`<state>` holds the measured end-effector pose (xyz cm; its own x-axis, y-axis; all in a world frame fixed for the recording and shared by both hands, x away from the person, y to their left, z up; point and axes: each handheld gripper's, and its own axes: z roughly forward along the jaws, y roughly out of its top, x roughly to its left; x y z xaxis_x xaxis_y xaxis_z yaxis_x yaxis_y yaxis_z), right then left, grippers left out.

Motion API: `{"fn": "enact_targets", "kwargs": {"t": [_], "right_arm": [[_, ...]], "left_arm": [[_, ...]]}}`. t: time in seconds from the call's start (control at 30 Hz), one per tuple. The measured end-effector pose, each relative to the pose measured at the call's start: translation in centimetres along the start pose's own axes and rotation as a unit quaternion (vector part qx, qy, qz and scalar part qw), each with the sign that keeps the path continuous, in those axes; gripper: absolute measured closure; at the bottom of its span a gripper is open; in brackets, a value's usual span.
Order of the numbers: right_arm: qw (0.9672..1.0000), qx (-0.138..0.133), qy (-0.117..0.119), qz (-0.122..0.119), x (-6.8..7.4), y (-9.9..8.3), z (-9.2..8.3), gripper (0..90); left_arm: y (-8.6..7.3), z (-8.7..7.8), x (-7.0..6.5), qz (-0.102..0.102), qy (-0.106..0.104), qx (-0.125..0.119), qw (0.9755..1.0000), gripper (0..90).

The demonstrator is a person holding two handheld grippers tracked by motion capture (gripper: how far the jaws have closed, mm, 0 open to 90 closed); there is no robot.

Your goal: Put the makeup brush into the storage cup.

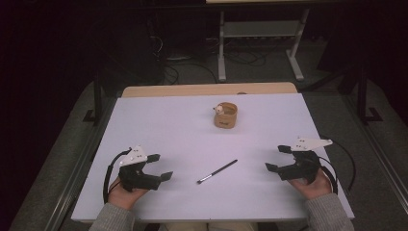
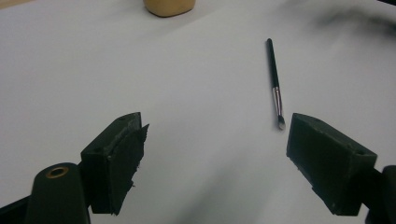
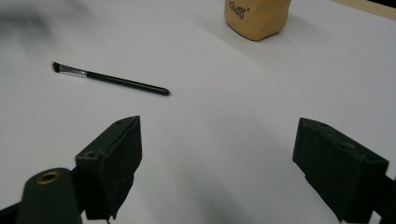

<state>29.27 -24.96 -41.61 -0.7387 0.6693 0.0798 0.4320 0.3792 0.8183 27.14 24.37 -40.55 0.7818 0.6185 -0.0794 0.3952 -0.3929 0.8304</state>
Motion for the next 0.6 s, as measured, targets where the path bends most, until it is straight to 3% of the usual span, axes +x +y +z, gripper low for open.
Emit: {"fn": "enact_targets", "kwargs": {"t": [0.13, 0.23, 0.6], "right_arm": [[1.0, -0.003, -0.007, -0.001, 0.1, 0.1, -0.2, 14.6], [1.0, -0.004, -0.005, 0.002, -0.1, 0.0, -0.3, 14.6], [0.9999, -0.004, -0.003, 0.012, -0.1, 0.3, 0.3, 14.6]], "left_arm": [[0.3, -0.1, -0.2, -0.004, -0.001, -0.002, 1.0, 18.9], [0.7, 0.0, -0.5, 0.005, -0.004, -0.001, 1.0, 18.9], [2.3, 0.7, -1.3, 0.012, -0.015, 0.019, 0.9996, 21.7]]}}
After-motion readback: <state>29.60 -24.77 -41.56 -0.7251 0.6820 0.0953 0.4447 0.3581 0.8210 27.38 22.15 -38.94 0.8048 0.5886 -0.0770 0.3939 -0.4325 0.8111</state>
